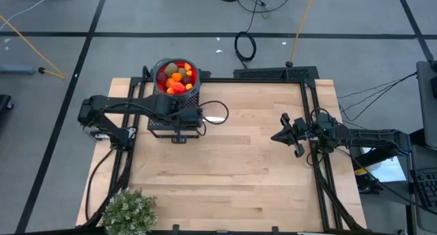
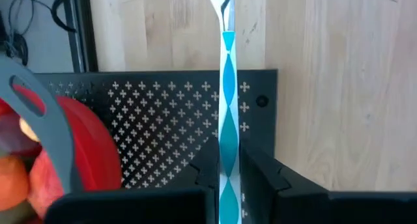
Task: Pick & Place Fruit
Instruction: Put the blue patterned knife on the shelf
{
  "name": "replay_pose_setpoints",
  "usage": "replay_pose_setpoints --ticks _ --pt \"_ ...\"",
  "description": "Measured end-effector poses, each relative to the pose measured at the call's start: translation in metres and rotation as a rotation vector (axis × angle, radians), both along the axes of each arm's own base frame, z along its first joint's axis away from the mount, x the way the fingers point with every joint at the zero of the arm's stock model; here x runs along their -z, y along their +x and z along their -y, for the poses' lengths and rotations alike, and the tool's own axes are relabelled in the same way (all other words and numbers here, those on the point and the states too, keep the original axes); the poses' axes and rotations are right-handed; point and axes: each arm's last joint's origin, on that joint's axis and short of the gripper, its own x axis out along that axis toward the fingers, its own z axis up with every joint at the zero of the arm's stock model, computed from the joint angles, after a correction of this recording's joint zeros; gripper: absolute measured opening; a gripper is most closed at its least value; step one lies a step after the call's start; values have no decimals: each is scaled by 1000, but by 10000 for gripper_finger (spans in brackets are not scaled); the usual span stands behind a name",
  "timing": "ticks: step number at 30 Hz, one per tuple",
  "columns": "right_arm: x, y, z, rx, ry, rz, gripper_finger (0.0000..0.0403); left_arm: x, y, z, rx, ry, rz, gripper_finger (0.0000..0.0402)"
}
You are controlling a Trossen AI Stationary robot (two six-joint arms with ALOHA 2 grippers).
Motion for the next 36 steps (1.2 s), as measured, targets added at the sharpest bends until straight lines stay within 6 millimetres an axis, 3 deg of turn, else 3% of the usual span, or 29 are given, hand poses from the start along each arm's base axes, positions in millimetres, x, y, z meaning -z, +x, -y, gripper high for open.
replay_pose_setpoints --ticks 10,17,25,36 --pt "0 0 1 46 4 0 0 -7 -56 -20 -55 8 81 35" --pt "0 0 1 44 4 0 0 -2 -83 -28 -51 -11 95 45" --pt "1 0 1 43 5 -5 0 20 -90 -31 12 -25 9 46" --pt "1 0 1 43 6 -7 0 31 -91 -50 17 -56 16 46"
